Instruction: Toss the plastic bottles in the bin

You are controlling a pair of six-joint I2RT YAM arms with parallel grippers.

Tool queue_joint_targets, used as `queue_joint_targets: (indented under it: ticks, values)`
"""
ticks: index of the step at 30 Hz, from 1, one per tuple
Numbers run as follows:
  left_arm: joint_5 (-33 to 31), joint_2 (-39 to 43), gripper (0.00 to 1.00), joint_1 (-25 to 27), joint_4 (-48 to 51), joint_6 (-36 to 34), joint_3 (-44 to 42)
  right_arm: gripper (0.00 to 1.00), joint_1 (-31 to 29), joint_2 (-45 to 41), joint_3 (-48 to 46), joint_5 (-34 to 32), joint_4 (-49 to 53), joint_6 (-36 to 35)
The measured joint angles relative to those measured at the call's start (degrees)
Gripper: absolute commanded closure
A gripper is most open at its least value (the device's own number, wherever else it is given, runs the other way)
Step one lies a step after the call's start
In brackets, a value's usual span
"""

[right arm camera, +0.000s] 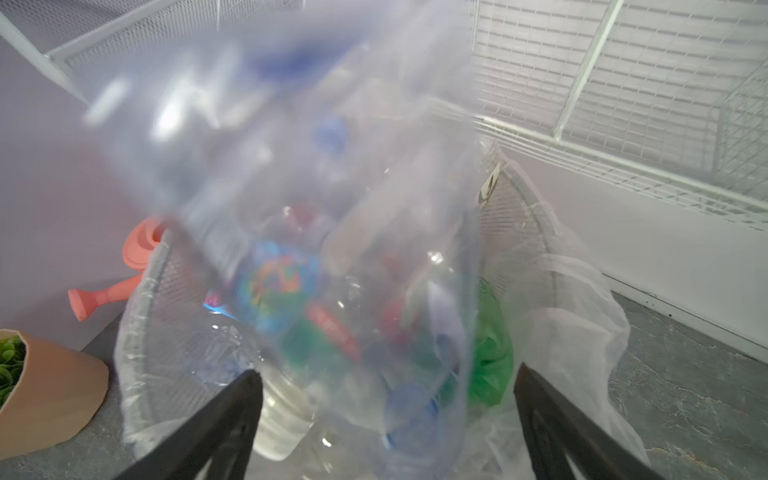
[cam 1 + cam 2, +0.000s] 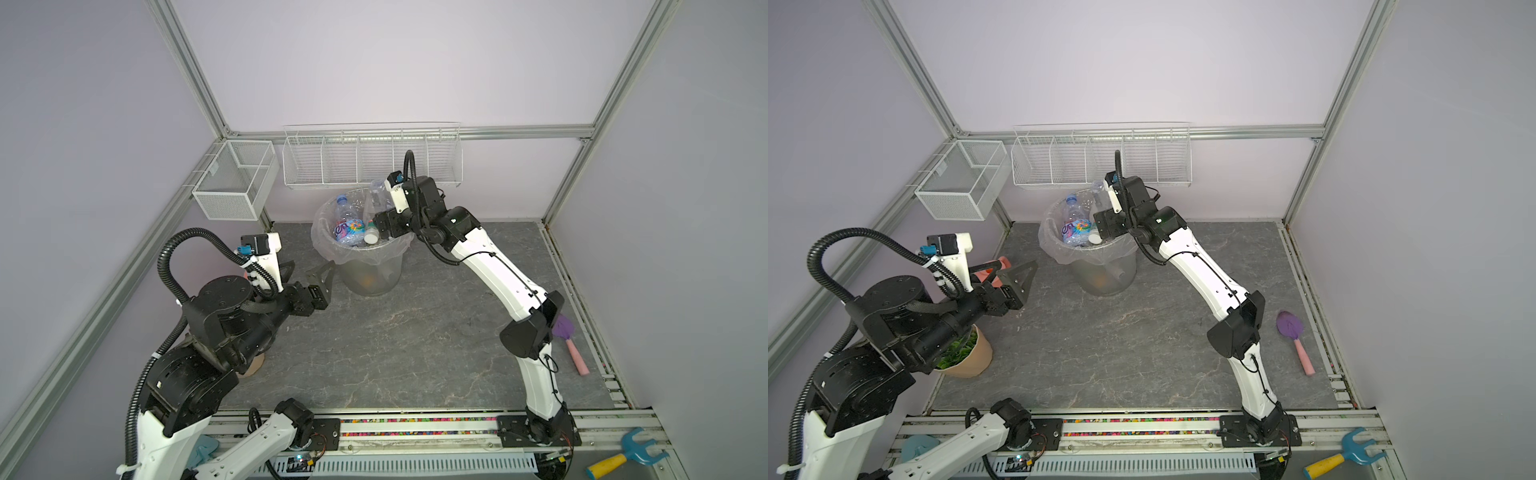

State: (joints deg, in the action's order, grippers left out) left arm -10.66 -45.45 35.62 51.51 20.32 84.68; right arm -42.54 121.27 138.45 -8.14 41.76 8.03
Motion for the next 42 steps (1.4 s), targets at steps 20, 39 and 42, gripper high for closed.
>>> queue_joint_targets:
  ticks: [20,39,42]
  values:
    - [-0.46,-0.20,0.05,0.00,0.20,-0.61,2.84,0.01,-2.93,-25.64,-9.05,-7.10,-2.86,-5.81]
    - [-0.04,0.74,0.06,0.00,0.52,0.66,2.36,0.02,2.73,1.25,8.24,-2.91,0.24,-3.72]
    - [-0.04,1.14,0.06,0.00,0.66,0.66,2.29,0.02,2.91,1.36,7.02,-2.34,1.97,-3.52]
